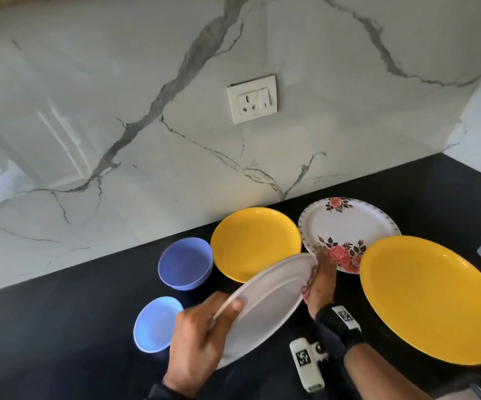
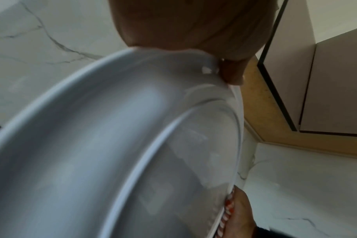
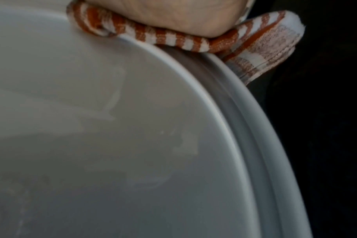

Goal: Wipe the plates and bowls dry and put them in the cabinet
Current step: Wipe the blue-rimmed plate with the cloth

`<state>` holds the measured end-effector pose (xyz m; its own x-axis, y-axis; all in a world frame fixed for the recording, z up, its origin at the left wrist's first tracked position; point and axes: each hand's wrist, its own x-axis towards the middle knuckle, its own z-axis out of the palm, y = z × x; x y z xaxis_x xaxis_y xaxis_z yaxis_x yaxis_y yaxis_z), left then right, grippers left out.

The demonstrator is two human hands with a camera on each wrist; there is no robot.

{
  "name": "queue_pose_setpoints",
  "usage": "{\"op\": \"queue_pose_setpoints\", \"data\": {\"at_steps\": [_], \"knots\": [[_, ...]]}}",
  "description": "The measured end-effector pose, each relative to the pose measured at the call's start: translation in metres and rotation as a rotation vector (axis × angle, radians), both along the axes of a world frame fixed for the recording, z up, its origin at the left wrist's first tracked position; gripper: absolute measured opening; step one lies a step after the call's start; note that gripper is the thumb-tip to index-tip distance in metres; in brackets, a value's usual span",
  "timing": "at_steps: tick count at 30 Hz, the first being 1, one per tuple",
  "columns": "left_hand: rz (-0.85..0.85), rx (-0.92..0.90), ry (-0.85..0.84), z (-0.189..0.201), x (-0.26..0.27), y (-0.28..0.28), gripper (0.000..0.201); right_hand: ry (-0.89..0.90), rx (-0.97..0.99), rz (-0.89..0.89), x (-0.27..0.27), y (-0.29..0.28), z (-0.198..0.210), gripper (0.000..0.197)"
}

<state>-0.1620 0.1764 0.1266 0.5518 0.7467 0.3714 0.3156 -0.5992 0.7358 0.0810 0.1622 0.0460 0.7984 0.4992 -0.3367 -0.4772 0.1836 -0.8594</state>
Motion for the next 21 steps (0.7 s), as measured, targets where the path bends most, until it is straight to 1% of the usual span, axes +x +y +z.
{"op": "queue_pose_setpoints", "data": {"at_steps": [1, 2, 4, 5, 6, 7, 8, 9, 10, 11, 12, 13, 14, 15, 16, 18, 19, 20, 21], "knots": [[-0.01, -0.046, -0.009, -0.001, -0.002, -0.001, 0.06, 0.02, 0.048, -0.027, -0.003, -0.001, 0.0, 0.023], [-0.018, -0.097, -0.007, 0.001, -0.005, 0.001, 0.064, -0.003, 0.07, -0.028, -0.005, -0.001, 0.002, 0.026], [-0.027, -0.177, 0.024, 0.006, -0.01, 0.006, 0.072, -0.111, 0.027, -0.031, -0.004, -0.002, 0.003, 0.019], [-0.026, -0.178, 0.058, 0.013, -0.011, 0.009, 0.071, -0.17, -0.003, -0.028, -0.003, -0.001, 0.008, 0.022], [-0.025, -0.164, 0.105, 0.018, -0.011, 0.013, 0.068, -0.237, -0.029, -0.003, 0.0, -0.002, 0.011, 0.031], [-0.02, -0.141, 0.16, 0.025, -0.008, 0.017, 0.062, -0.347, -0.044, 0.032, 0.003, -0.002, 0.016, 0.042], [-0.025, -0.121, 0.224, 0.03, -0.004, 0.02, 0.058, -0.477, -0.048, 0.067, 0.003, -0.002, 0.026, 0.054], [-0.05, -0.095, 0.289, 0.038, 0.003, 0.022, 0.058, -0.646, -0.033, 0.09, 0.003, 0.0, 0.033, 0.064], [-0.075, -0.062, 0.35, 0.045, 0.013, 0.025, 0.06, -0.867, -0.01, 0.096, 0.001, 0.003, 0.043, 0.067], [-0.089, -0.029, 0.396, 0.047, 0.021, 0.023, 0.059, -1.092, 0.006, 0.115, -0.002, 0.003, 0.051, 0.065], [-0.099, 0.017, 0.417, 0.051, 0.031, 0.024, 0.053, -1.344, -0.011, 0.127, -0.003, 0.005, 0.061, 0.061], [-0.099, 0.047, 0.411, 0.053, 0.038, 0.022, 0.045, -1.505, -0.015, 0.148, -0.005, 0.009, 0.065, 0.057], [-0.093, 0.072, 0.402, 0.054, 0.043, 0.021, 0.042, -1.615, -0.045, 0.161, -0.005, 0.011, 0.066, 0.049], [-0.085, 0.119, 0.386, 0.053, 0.047, 0.02, 0.041, -1.682, -0.073, 0.149, -0.004, 0.011, 0.065, 0.042], [-0.08, 0.201, 0.362, 0.049, 0.047, 0.02, 0.04, -1.726, -0.114, 0.108, -0.003, 0.012, 0.062, 0.038], [-0.054, 0.325, 0.296, 0.038, 0.04, 0.016, 0.038, -1.667, -0.138, 0.059, 0.0, 0.01, 0.053, 0.041], [-0.034, 0.312, 0.258, 0.031, 0.035, 0.014, 0.039, -1.496, -0.114, 0.058, 0.0, 0.009, 0.049, 0.046], [-0.021, 0.263, 0.208, 0.025, 0.029, 0.012, 0.04, -1.267, -0.089, 0.061, -0.002, 0.006, 0.05, 0.053], [-0.003, 0.194, 0.166, 0.019, 0.021, 0.011, 0.04, -0.992, -0.063, 0.06, -0.004, 0.005, 0.053, 0.058]]}}
